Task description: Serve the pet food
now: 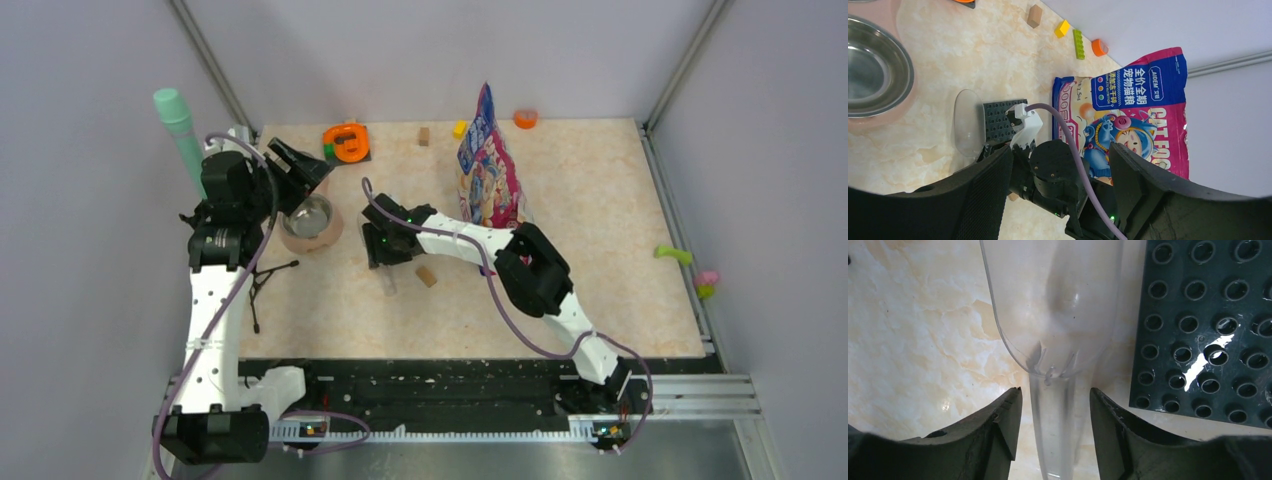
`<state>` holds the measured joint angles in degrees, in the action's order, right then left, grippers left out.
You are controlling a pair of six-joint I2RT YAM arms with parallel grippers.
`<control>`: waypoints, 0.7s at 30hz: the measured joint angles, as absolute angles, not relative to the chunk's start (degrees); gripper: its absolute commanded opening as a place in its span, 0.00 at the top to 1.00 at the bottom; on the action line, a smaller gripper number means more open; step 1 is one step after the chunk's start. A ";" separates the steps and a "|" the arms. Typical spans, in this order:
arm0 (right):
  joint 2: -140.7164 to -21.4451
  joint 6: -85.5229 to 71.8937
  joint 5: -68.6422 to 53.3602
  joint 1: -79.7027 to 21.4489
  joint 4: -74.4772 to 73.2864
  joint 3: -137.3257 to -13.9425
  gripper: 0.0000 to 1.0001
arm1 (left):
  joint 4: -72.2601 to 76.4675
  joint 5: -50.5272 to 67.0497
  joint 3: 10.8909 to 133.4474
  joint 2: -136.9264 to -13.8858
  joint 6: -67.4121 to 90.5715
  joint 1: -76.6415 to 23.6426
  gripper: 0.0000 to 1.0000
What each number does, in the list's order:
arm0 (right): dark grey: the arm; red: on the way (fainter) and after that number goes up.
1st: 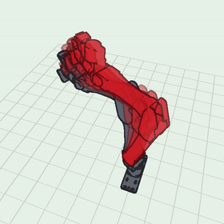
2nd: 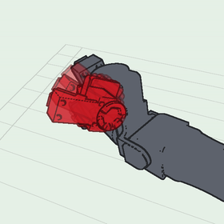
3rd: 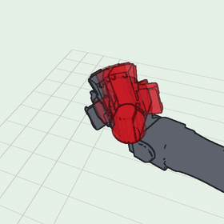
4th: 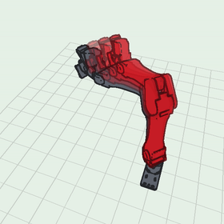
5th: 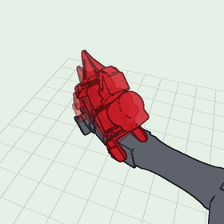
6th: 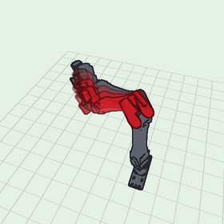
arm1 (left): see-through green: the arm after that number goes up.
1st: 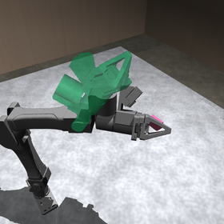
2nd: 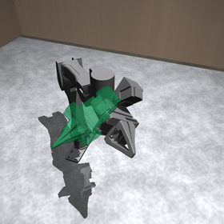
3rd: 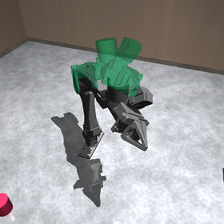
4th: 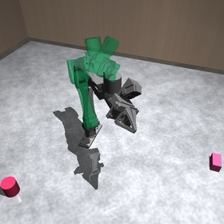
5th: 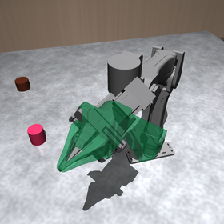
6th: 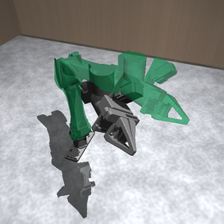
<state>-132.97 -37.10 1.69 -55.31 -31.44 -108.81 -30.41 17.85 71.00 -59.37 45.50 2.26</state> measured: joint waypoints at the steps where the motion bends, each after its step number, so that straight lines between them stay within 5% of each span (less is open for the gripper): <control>1: -132.97 -36.95 1.65 -55.40 -31.44 -108.81 0.44 | -30.39 18.00 70.91 -59.37 45.52 2.26 0.26; 9: -131.94 -36.25 0.12 -55.48 -29.52 -106.87 0.32 | -29.87 19.20 70.02 -59.37 46.35 2.26 0.26; 21: -114.67 -31.81 1.65 -55.48 -28.80 -99.50 0.31 | -30.87 17.56 69.89 -59.44 46.37 1.83 0.26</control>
